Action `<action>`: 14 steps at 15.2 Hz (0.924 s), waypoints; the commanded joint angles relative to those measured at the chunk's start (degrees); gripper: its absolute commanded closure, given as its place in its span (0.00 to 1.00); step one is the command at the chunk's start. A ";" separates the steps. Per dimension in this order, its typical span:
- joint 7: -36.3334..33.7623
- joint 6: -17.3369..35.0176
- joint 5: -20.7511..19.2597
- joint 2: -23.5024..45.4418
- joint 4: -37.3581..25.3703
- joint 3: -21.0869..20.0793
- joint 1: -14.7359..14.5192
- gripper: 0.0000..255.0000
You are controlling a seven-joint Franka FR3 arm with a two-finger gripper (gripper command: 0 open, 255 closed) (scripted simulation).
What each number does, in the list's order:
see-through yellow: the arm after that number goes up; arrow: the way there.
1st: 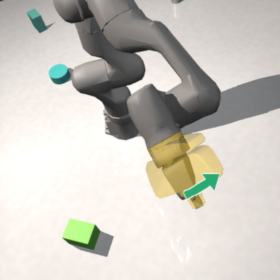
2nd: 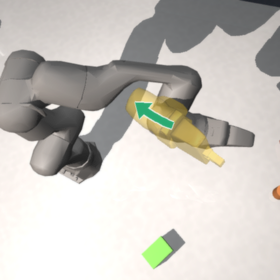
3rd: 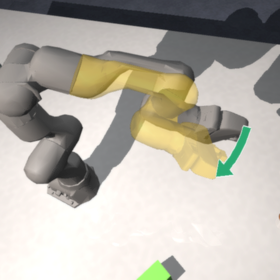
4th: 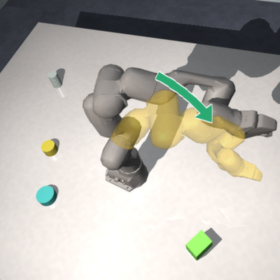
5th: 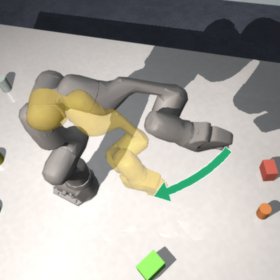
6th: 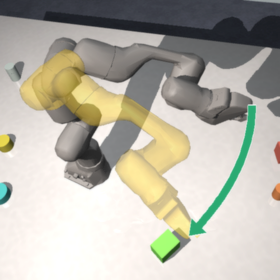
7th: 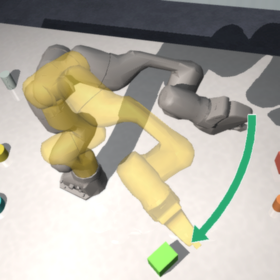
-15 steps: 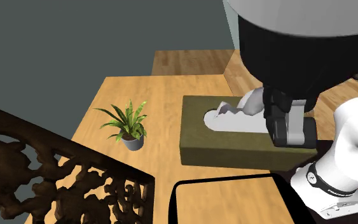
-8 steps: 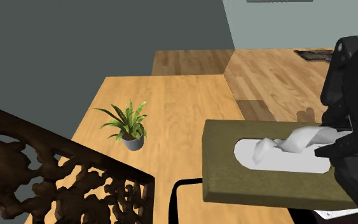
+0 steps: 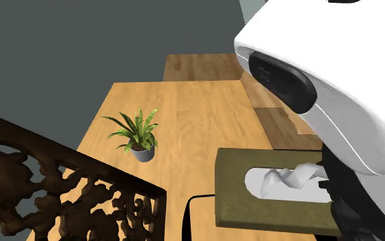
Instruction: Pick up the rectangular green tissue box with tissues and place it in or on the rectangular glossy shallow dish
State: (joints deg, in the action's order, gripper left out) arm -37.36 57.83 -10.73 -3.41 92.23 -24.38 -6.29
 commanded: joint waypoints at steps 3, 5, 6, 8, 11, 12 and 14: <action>-0.37 3.33 0.61 -1.04 4.25 0.18 0.08 1.00; -0.57 4.92 0.82 -1.37 6.15 0.24 0.11 1.00; -0.67 5.71 0.92 -1.51 7.07 0.27 0.12 1.00; -0.88 7.27 1.10 -1.75 8.86 0.32 0.13 1.00; -1.21 9.59 1.32 -2.00 11.42 0.37 0.14 1.00; -1.32 10.24 1.37 -2.05 12.12 0.38 0.14 1.00; -1.31 10.24 1.37 -2.05 12.12 0.38 0.14 1.00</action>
State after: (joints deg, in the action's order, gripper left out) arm -38.62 67.86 -9.35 -5.52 104.22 -23.99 -6.14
